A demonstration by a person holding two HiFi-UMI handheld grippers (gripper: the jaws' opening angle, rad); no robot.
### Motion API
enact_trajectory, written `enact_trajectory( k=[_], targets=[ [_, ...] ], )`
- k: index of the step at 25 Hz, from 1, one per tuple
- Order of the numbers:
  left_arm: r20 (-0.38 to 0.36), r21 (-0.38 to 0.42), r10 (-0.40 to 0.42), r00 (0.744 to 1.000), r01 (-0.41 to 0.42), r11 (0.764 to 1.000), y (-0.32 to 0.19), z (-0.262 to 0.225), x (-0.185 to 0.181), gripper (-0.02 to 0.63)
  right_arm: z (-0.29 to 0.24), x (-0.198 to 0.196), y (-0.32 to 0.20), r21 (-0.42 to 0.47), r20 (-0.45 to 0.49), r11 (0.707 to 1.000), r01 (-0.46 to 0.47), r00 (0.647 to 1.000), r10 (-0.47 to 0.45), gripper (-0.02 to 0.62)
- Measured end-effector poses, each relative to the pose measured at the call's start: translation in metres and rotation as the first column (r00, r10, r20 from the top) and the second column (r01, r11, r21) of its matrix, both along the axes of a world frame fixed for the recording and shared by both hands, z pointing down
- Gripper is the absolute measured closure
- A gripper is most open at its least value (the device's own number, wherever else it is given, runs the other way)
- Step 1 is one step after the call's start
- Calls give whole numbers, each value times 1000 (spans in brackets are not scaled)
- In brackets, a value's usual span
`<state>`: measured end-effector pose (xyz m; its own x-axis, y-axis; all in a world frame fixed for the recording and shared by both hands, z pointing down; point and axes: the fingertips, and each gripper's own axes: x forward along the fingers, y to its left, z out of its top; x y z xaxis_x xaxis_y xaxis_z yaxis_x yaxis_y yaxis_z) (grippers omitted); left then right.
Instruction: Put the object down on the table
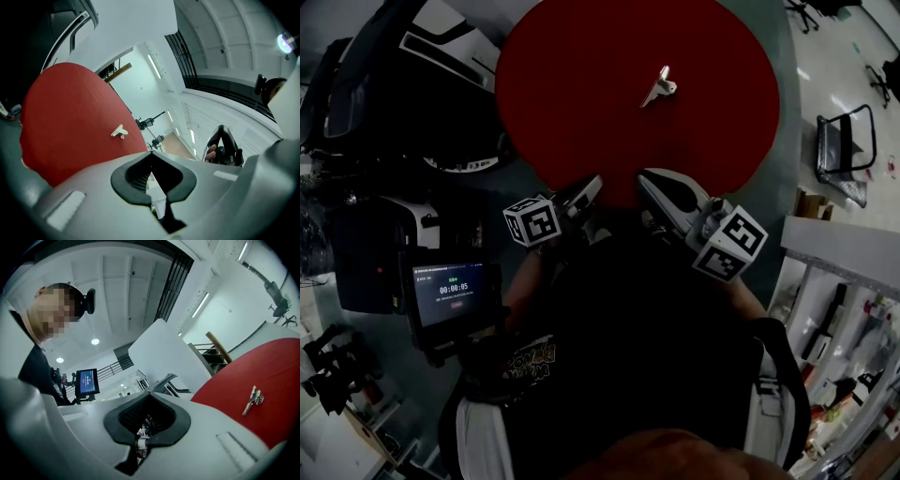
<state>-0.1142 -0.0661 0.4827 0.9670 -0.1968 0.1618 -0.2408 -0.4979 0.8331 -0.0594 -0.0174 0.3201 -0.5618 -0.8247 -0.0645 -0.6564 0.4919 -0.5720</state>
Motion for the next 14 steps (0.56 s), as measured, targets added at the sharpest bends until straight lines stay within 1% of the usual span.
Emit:
enact_trajectory(
  k=[5, 14],
  targets=[
    [-3, 8, 12, 1000, -11, 1000, -1, -1, 0, 595, -2, 6, 5, 7, 1, 999, -45, 999, 45, 592],
    [-24, 16, 22, 999, -22, 1000, -1, -8, 5, 595, -1, 3, 4, 6, -7, 999, -36, 999, 36, 592]
  ],
)
